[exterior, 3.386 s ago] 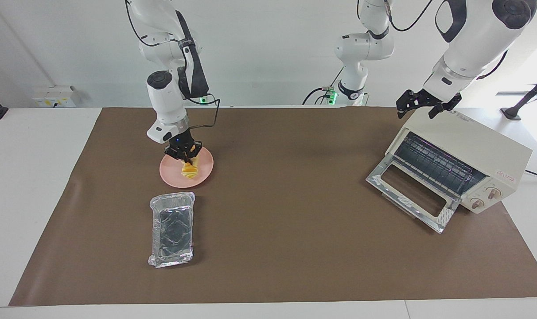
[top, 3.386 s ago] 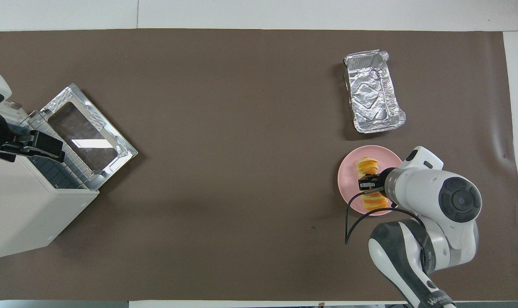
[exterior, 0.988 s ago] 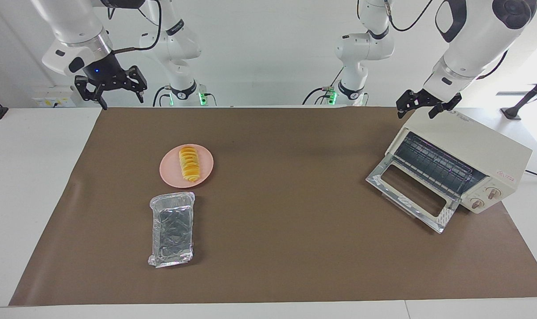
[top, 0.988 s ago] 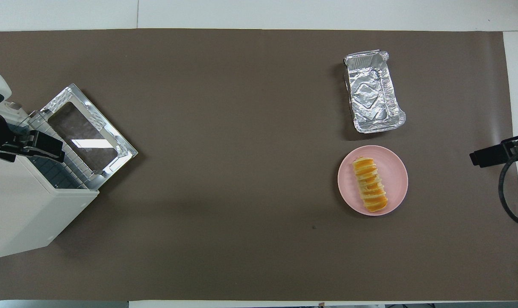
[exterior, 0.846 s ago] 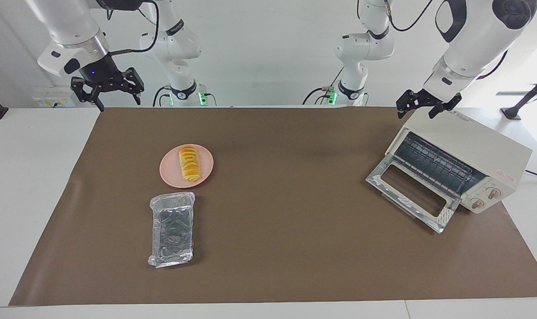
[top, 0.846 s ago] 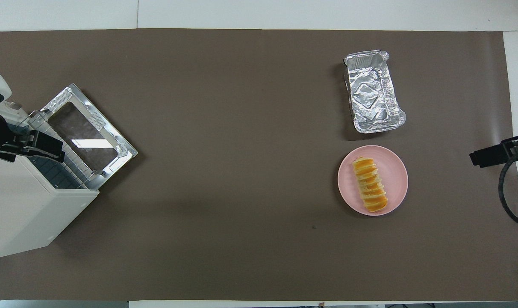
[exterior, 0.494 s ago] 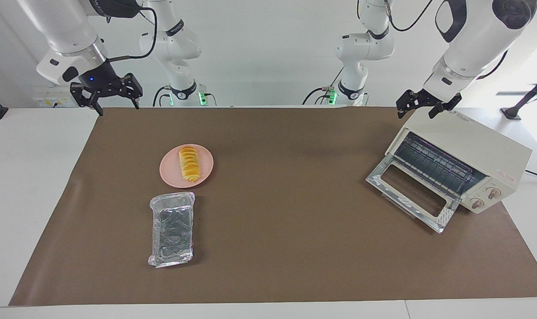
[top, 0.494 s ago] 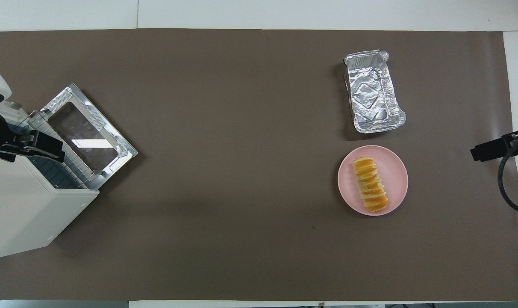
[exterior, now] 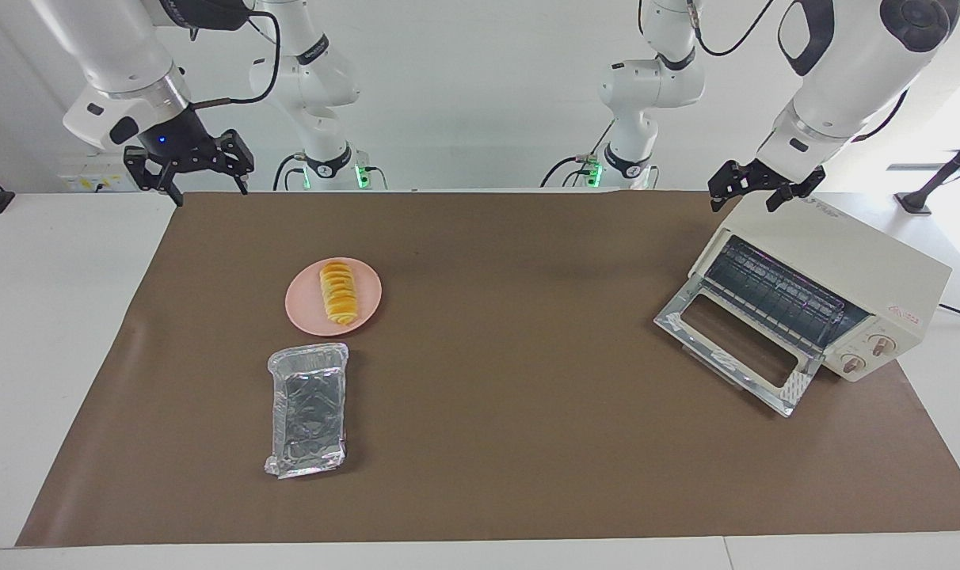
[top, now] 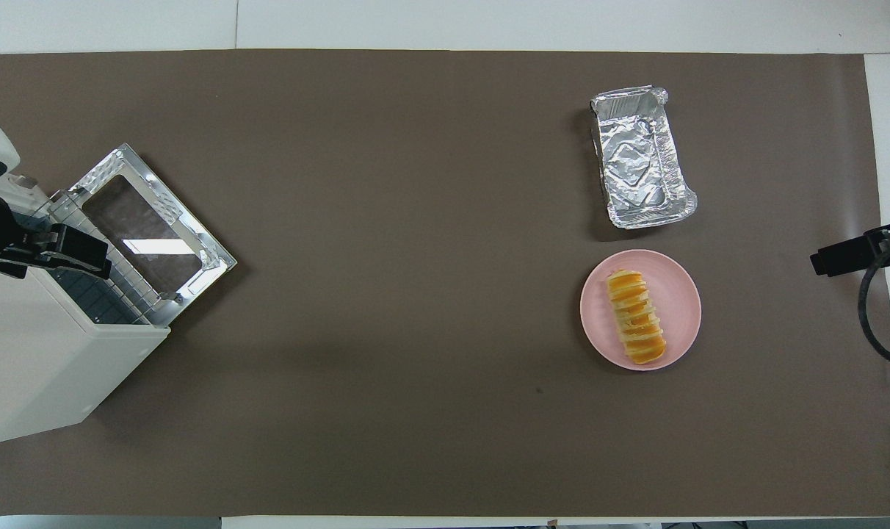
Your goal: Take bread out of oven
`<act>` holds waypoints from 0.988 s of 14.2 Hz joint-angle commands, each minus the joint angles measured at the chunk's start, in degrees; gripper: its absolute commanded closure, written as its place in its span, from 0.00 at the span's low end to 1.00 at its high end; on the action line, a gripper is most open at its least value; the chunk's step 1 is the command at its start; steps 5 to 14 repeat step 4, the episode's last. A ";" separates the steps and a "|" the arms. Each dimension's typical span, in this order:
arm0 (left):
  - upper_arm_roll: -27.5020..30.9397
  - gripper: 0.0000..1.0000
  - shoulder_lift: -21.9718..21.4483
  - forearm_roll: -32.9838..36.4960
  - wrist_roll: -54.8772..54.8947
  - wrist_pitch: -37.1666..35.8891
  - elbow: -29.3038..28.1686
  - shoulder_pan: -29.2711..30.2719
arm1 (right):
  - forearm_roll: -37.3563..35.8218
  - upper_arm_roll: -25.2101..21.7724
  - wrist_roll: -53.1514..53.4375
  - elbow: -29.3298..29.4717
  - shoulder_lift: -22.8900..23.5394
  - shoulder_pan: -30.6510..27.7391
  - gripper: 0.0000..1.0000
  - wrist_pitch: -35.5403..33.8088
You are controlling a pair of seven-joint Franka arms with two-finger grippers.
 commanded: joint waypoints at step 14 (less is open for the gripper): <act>0.21 0.00 -0.67 0.84 0.01 0.71 -0.68 -0.26 | -0.23 0.73 -1.03 0.74 0.40 -1.40 0.00 0.17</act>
